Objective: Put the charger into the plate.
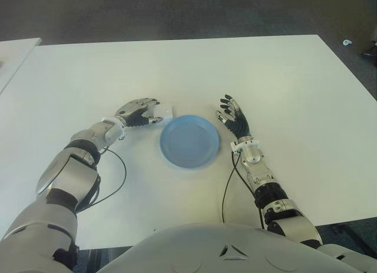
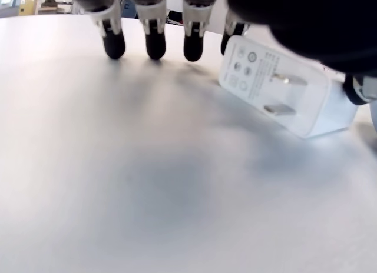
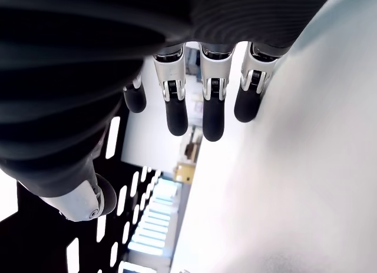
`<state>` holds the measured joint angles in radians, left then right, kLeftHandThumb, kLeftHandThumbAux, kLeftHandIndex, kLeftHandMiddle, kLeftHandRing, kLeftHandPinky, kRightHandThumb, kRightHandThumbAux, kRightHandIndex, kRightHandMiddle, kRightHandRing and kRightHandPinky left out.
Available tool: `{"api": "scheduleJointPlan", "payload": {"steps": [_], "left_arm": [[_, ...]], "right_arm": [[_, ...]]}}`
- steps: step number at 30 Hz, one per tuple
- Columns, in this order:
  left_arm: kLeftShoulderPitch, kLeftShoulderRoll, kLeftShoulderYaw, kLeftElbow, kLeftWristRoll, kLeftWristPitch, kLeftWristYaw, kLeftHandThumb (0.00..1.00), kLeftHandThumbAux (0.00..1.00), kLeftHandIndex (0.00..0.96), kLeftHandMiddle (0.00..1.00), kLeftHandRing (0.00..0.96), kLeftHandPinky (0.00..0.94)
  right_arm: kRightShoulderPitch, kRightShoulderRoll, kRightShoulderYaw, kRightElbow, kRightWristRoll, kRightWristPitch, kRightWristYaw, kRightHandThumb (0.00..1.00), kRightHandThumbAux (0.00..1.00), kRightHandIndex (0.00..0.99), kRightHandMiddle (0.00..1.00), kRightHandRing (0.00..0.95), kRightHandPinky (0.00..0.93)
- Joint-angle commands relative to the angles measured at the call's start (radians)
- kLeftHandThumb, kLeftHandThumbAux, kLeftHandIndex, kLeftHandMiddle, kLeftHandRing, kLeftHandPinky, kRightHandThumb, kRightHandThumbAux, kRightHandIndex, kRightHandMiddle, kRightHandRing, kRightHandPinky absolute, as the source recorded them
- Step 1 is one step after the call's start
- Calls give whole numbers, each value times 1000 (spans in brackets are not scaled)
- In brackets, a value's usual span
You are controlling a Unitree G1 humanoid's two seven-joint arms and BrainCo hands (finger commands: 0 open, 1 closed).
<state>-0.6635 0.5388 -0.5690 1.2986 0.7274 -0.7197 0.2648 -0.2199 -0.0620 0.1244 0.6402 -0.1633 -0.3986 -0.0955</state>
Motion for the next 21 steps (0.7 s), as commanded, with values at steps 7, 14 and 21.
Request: {"api": "scheduleJointPlan", "payload": {"steps": [7, 14, 21], "left_arm": [[5, -8, -25, 16, 29, 7, -1, 477, 153, 0, 0, 0, 0], [3, -7, -45, 16, 48, 12, 17, 448, 163, 0, 0, 0, 0], [-6, -3, -88, 18, 89, 24, 46, 426, 176, 0, 0, 0, 0]], "right_arm": [[52, 20, 33, 34, -26, 45, 15, 2, 627, 53, 167, 197, 231], [57, 18, 36, 25, -30, 42, 8, 0, 630, 62, 167, 201, 237], [60, 18, 37, 18, -36, 46, -3, 0, 640, 66, 160, 199, 236]]}}
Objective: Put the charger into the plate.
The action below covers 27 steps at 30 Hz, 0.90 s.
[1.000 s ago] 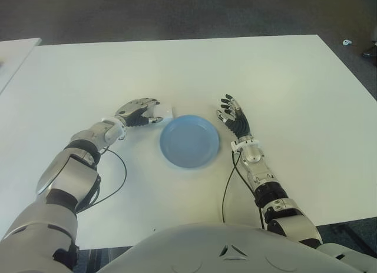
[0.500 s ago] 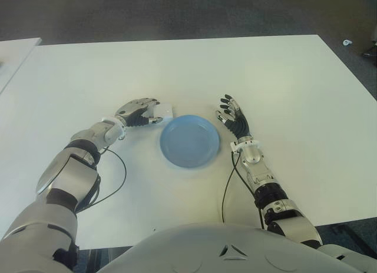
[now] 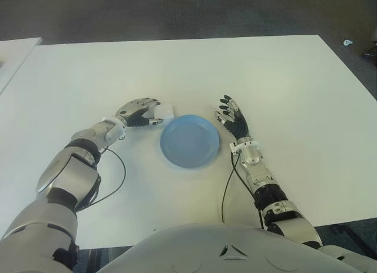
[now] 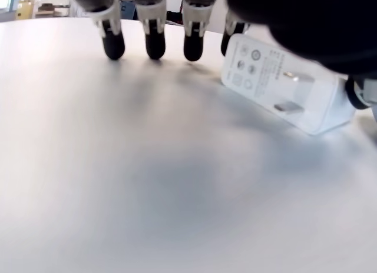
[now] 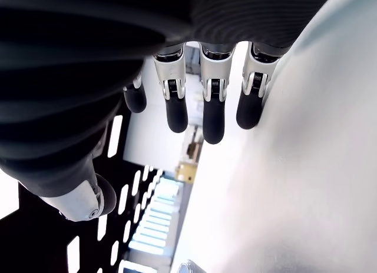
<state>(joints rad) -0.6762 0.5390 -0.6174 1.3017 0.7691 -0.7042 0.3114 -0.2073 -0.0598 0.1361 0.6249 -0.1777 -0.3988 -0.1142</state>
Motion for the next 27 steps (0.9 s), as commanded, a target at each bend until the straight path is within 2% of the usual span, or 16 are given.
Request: {"api": "scheduleJointPlan", "payload": {"steps": [1, 12, 27], "left_arm": [[5, -2, -43, 15, 51, 9, 1, 426, 177, 0, 0, 0, 0], [-8, 5, -95, 19, 91, 29, 7, 453, 192, 0, 0, 0, 0], [-12, 6, -143, 24, 114, 67, 13, 434, 195, 0, 0, 0, 0]], "right_arm": [[48, 16, 25, 32, -23, 47, 14, 0, 640, 66, 159, 198, 235], [47, 18, 25, 34, -35, 44, 1, 0, 635, 70, 150, 190, 229], [48, 19, 26, 34, -40, 42, -6, 0, 623, 83, 152, 192, 234]]}}
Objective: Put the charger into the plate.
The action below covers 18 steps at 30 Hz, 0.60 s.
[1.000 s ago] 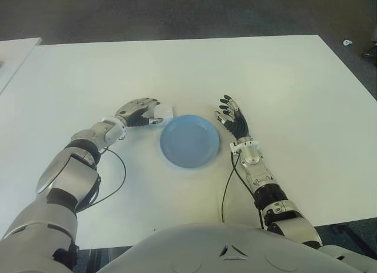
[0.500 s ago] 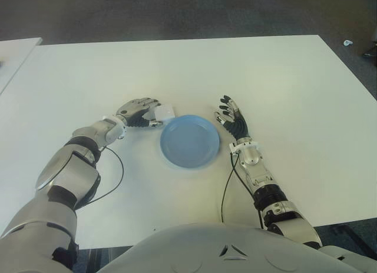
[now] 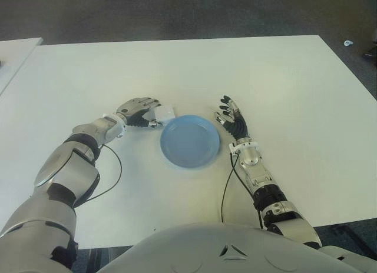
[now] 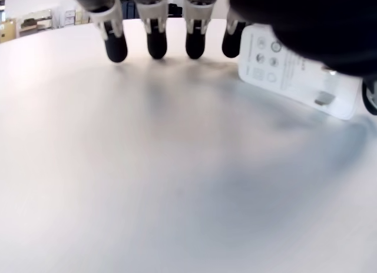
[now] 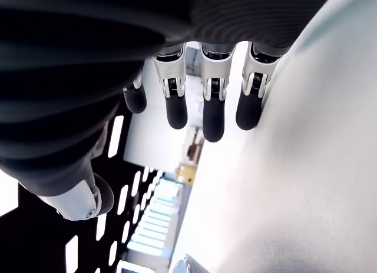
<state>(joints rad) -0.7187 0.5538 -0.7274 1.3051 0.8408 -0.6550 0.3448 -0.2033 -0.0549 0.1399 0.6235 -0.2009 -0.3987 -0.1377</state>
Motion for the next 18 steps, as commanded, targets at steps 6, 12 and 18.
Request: {"api": "scheduleJointPlan", "payload": {"steps": [6, 12, 18], "left_arm": [[30, -9, -47, 22, 49, 30, -10, 442, 207, 0, 0, 0, 0], [33, -9, -53, 23, 41, 29, 2, 447, 214, 0, 0, 0, 0], [39, -12, -34, 27, 14, 28, -12, 446, 224, 0, 0, 0, 0]], "right_arm": [[46, 13, 20, 31, -15, 45, 16, 0, 628, 90, 157, 198, 238], [46, 15, 19, 30, -15, 48, 10, 0, 630, 95, 153, 193, 233], [42, 15, 18, 37, -17, 49, 4, 0, 636, 95, 149, 189, 233]]}}
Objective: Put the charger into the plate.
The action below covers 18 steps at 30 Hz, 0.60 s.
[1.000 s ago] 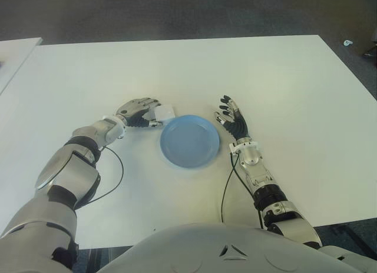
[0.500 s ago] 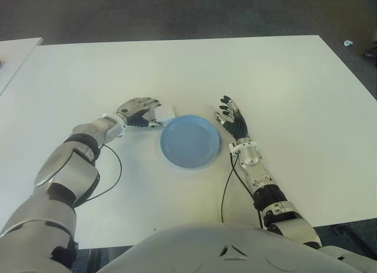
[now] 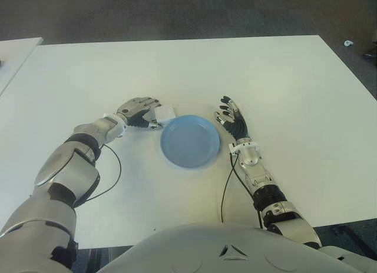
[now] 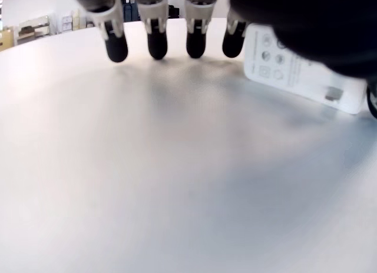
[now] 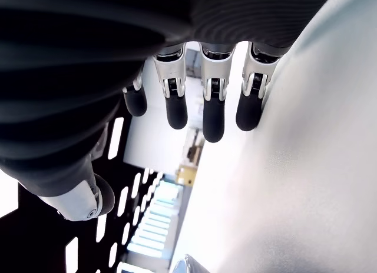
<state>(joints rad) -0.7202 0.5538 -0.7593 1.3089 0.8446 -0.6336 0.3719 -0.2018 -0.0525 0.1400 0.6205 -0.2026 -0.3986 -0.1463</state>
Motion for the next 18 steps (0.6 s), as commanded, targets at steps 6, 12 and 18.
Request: {"api": "scheduleJointPlan", "payload": {"steps": [6, 12, 18], "left_arm": [[55, -25, 60, 29, -55, 25, -83, 433, 250, 166, 247, 226, 219], [96, -69, 190, 20, -178, 106, -37, 532, 442, 524, 681, 671, 652], [123, -112, 299, 0, -280, 171, -8, 563, 604, 696, 805, 796, 736]], "right_arm": [[34, 14, 16, 53, -16, 48, 11, 0, 644, 88, 156, 198, 241], [31, 15, 12, 61, -11, 48, 13, 0, 656, 74, 163, 206, 246], [28, 16, 8, 65, -9, 52, 13, 0, 649, 61, 166, 213, 259]]}}
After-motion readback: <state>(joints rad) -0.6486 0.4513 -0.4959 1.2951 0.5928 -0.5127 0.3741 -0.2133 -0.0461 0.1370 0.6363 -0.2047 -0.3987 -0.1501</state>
